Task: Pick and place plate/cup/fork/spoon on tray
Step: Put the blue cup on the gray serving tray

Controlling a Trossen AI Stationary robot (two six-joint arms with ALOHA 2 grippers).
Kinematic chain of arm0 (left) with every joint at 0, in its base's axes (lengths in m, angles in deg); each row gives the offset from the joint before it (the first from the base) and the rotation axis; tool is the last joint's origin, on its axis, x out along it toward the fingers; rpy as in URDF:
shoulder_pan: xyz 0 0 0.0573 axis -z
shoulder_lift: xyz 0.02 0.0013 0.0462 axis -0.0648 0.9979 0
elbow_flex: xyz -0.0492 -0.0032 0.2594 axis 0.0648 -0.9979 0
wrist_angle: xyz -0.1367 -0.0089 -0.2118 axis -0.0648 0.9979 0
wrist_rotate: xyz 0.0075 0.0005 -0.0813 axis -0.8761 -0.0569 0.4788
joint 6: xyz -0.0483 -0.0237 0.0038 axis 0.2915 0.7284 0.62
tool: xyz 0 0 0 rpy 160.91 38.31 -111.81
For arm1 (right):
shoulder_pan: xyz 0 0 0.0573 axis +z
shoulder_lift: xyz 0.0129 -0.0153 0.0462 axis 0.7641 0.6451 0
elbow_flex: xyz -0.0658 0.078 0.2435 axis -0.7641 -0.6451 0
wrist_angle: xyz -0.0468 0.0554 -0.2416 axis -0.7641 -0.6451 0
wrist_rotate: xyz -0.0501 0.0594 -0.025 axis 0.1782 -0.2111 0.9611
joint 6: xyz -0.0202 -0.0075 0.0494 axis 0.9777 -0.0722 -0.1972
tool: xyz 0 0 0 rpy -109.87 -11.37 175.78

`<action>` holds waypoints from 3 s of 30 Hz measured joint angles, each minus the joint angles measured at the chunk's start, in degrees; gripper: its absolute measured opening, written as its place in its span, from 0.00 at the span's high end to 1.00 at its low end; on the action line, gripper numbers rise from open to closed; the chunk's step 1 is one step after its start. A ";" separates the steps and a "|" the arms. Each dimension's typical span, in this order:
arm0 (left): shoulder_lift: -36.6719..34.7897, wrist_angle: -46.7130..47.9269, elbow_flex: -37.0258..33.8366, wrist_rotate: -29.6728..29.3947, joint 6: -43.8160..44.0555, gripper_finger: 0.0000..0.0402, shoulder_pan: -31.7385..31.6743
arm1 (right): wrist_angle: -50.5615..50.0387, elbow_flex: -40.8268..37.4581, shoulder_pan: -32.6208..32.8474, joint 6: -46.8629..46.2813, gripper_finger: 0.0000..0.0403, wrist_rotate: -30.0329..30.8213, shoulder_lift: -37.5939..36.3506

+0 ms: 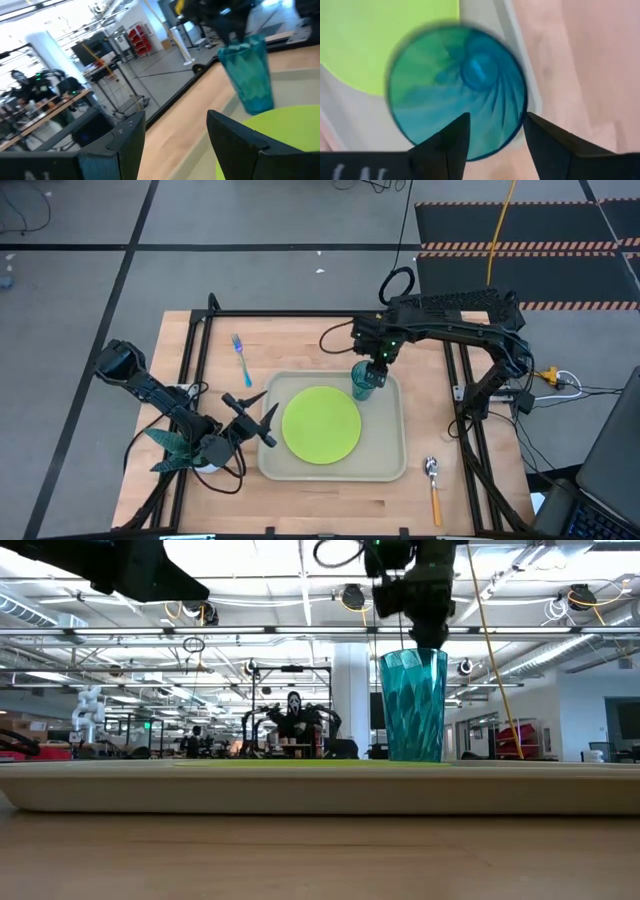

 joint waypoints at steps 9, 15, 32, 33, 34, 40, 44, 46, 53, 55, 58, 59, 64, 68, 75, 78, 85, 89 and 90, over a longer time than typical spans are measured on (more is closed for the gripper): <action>0.00 -2.78 0.37 5.54 -6.09 0.47 -3.03 | 5.26 0.00 -0.02 -1.79 0.55 4.59 -9.73; 0.00 15.46 10.85 29.23 -4.52 0.47 -13.92 | 6.65 -1.88 0.44 -5.74 0.55 9.14 -14.83; 7.92 57.01 43.88 68.30 -19.56 0.47 -34.88 | 15.80 -36.19 3.71 -13.88 0.55 6.30 -33.04; 10.16 59.29 46.75 68.47 -20.79 0.47 -35.05 | 17.02 -38.16 3.81 -15.00 0.55 5.80 -34.35; 12.39 61.51 49.62 69.36 -21.71 0.47 -35.42 | 18.26 -40.17 4.01 -15.90 0.55 5.38 -35.78; 25.90 75.89 65.47 73.06 -24.18 0.55 -37.83 | 27.49 -50.18 6.00 -20.09 0.55 0.10 -42.30; 31.08 79.89 72.93 73.69 -26.41 0.63 -39.40 | 32.52 -54.62 7.46 -21.27 0.55 -2.61 -45.04; 32.61 80.42 76.04 74.59 -26.66 0.66 -40.28 | 34.14 -56.29 7.99 -21.76 0.55 -3.85 -45.97; 35.26 82.05 81.68 79.97 -26.82 0.67 -41.68 | 37.73 -60.00 9.62 -21.62 0.55 -4.63 -47.25; 36.53 82.56 81.68 80.09 -27.08 0.67 -41.68 | 37.60 -60.56 9.94 -21.62 0.55 -4.63 -47.34; 38.68 83.58 81.63 80.04 -27.46 0.67 -41.57 | 37.87 -60.93 10.44 -21.57 0.55 -4.60 -47.39; 39.16 83.60 81.60 80.05 -27.46 0.67 -41.55 | 37.97 -61.04 10.56 -21.50 0.55 -4.61 -47.40; 40.01 83.61 81.61 79.75 -28.11 0.67 -41.55 | 38.38 -61.09 10.97 -21.51 0.55 -4.54 -47.40; 40.06 84.17 81.61 79.13 -28.27 0.67 -41.55 | 38.41 -61.11 10.97 -21.53 0.55 -4.54 -47.39; 40.04 87.21 81.59 78.69 -27.23 0.71 -41.29 | 39.20 -61.11 10.97 -21.03 0.55 -4.41 -47.38; 40.02 86.91 81.59 75.93 -27.71 0.81 -40.54 | 39.87 -61.11 10.97 -20.80 0.55 -4.37 -47.38; 39.47 86.33 81.55 69.79 -28.71 0.97 -39.20 | 39.68 -61.11 10.97 -20.23 0.55 -4.30 -47.38; 38.39 87.00 81.53 64.80 -27.89 0.98 -38.37 | 39.65 -61.11 10.97 -19.71 0.55 -4.30 -47.36; 37.80 87.73 81.53 63.83 -27.27 0.98 -38.23 | 39.61 -61.11 10.97 -19.71 0.55 -4.30 -47.36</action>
